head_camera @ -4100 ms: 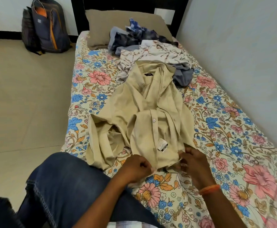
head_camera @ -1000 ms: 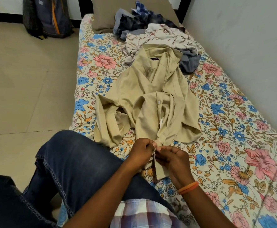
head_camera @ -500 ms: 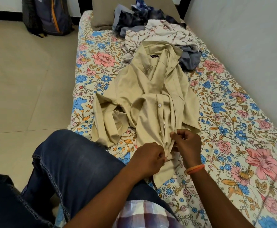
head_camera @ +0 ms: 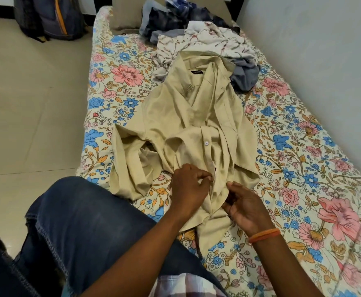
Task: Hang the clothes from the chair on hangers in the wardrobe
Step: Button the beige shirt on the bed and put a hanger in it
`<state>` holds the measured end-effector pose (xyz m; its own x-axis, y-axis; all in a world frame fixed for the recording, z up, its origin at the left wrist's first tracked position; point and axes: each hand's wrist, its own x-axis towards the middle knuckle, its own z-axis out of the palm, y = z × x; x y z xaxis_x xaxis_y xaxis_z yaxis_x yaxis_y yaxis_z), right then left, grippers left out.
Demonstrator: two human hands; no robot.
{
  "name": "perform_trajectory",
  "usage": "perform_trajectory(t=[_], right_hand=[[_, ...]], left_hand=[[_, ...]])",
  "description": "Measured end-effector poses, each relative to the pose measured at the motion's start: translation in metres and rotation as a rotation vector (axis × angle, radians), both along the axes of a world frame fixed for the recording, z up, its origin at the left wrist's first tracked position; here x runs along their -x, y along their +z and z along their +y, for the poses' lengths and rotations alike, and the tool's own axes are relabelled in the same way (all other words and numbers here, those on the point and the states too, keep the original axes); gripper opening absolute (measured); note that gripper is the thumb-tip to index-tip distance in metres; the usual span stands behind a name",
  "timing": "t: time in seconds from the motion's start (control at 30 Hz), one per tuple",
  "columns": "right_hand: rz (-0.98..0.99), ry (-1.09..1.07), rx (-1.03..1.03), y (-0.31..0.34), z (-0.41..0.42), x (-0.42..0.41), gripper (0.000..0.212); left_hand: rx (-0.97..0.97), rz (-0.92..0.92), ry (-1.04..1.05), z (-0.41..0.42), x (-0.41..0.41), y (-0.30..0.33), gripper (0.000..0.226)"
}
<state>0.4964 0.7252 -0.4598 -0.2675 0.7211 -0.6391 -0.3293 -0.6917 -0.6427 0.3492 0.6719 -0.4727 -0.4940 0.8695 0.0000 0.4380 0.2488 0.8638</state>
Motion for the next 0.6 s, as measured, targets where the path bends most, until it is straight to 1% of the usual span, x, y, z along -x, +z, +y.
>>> perform_trajectory(t=[0.03, 0.1, 0.13, 0.23, 0.27, 0.3, 0.33, 0.37, 0.4, 0.43, 0.47, 0.5, 0.53, 0.6], right_hand=[[-0.015, -0.007, -0.012, -0.001, 0.0, 0.0, 0.064], [-0.088, -0.046, -0.053, 0.002, -0.004, 0.005, 0.026], [-0.133, -0.06, -0.082, 0.002, -0.007, 0.008, 0.018], [-0.289, -0.111, -0.238, -0.001, -0.013, 0.014, 0.013], [-0.374, -0.128, -0.338, -0.001, -0.016, 0.015, 0.011], [-0.485, -0.142, -0.465, 0.001, -0.02, 0.015, 0.011], [-0.601, -0.156, -0.607, 0.006, -0.024, 0.016, 0.01], [-0.691, -0.168, -0.754, 0.012, -0.029, 0.018, 0.008], [-0.746, -0.164, -0.899, 0.02, -0.035, 0.021, 0.006], [-0.793, -0.147, -1.039, 0.027, -0.04, 0.025, 0.007], [-0.831, -0.117, -1.155, 0.03, -0.045, 0.029, 0.011], [-0.858, -0.09, -1.232, 0.031, -0.048, 0.032, 0.014], [-0.87, -0.077, -1.261, 0.03, -0.049, 0.034, 0.015], [-0.863, -0.074, -1.24, 0.027, -0.05, 0.036, 0.015]], left_hand=[[0.006, -0.025, -0.002, -0.001, -0.001, -0.001, 0.011], [0.013, -0.126, 0.018, -0.002, -0.001, 0.0, 0.009], [0.007, -0.184, 0.038, -0.002, -0.001, 0.001, 0.01], [-0.054, -0.306, 0.074, -0.002, -0.001, 0.008, 0.014], [-0.08, -0.32, 0.083, -0.003, -0.001, 0.012, 0.015], [-0.103, -0.296, 0.093, -0.006, -0.001, 0.017, 0.015], [-0.115, -0.215, 0.103, -0.009, -0.001, 0.021, 0.016], [-0.114, -0.083, 0.11, -0.013, -0.002, 0.026, 0.017], [-0.123, 0.066, 0.117, -0.016, -0.003, 0.03, 0.018], [-0.155, 0.175, 0.115, -0.018, -0.006, 0.033, 0.019], [-0.192, 0.22, 0.101, -0.02, -0.007, 0.036, 0.02], [-0.225, 0.21, 0.084, -0.022, -0.008, 0.038, 0.021], [-0.249, 0.167, 0.068, -0.023, -0.008, 0.038, 0.022], [-0.259, 0.084, 0.034, -0.025, -0.006, 0.032, 0.024]])
